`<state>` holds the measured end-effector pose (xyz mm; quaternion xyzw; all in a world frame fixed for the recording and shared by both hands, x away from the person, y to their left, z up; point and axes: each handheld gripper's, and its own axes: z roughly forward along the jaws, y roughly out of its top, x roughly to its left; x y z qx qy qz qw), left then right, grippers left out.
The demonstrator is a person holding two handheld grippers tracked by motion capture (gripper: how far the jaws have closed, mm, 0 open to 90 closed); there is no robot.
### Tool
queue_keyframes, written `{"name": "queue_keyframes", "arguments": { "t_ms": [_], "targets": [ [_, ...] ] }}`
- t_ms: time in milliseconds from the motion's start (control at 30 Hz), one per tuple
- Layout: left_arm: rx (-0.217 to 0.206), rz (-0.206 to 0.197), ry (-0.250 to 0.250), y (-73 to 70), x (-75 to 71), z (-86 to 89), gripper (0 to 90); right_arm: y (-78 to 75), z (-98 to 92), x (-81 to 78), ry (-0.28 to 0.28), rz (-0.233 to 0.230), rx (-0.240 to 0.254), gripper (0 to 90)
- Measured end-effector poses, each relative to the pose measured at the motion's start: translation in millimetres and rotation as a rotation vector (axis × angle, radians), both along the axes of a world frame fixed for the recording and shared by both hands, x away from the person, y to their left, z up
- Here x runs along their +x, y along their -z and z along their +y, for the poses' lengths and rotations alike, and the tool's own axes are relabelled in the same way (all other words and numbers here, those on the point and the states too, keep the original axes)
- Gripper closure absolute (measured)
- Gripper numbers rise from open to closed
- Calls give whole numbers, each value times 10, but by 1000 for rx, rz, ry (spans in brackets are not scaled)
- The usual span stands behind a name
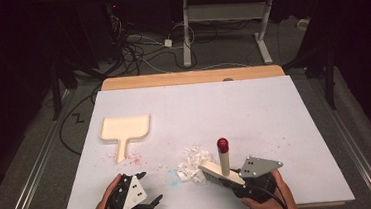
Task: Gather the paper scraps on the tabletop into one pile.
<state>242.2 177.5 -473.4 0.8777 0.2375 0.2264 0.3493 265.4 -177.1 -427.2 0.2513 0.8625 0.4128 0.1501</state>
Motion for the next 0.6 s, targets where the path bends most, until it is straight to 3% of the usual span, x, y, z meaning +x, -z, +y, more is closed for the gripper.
{"name": "queue_keyframes", "arguments": {
  "t_ms": [133,267,467,600],
  "targets": [
    [1,-10,-2,-7,-5,10,167,-66,49,26,-10,-30,10,676],
    [-1,-12,-6,-9,-16,19,167,-138,-64,-25,-35,-22,33,675],
    [1,-16,-8,-16,-21,11,166,-267,-214,-174,-82,-70,65,675],
    [-3,-18,-10,-23,-29,20,167,-309,-299,-253,-109,-71,30,675]
  ]
}}
